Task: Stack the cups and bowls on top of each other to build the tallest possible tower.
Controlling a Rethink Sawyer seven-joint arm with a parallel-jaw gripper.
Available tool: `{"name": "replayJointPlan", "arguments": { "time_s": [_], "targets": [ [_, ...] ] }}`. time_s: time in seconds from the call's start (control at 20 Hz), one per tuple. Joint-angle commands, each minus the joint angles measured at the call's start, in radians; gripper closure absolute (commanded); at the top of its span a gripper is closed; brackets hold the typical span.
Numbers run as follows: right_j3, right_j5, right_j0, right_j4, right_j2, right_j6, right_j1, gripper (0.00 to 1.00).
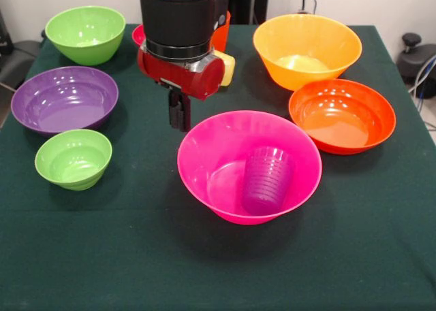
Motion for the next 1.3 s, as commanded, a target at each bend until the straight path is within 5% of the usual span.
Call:
{"name": "replayJointPlan", "arguments": {
  "time_s": [0.05,0.6,1.3],
  "targets": [
    [-0.034,0.15,0.061,-0.094,0.097,-0.23,-0.004,1.0],
    [-0.01,0.154,0.06,-0.089,0.127,-0.229,-0.021,1.0],
    [-0.095,0.104,0.084,-0.119,0.146,-0.205,0.073,1.0]
  ]
}}
